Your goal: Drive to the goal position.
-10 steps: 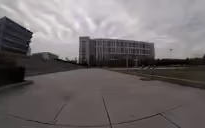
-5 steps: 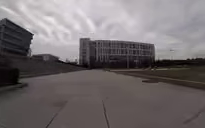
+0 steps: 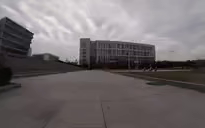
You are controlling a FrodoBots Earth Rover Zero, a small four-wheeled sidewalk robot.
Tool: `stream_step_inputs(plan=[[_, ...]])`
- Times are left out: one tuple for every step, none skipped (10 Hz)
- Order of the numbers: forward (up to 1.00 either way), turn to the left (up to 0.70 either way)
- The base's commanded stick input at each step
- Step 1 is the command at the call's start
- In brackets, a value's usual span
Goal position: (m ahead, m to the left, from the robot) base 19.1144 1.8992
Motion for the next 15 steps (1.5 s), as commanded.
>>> stream_step_inputs(plan=[[0.70,0.00],[0.70,0.00],[0.70,0.00],[0.70,0.00],[0.70,0.00],[0.70,0.00],[0.70,0.00],[0.70,0.00],[0.70,0.00],[0.70,0.00],[0.70,0.00],[0.70,0.00],[0.70,0.00],[0.70,0.00],[0.70,0.00]])
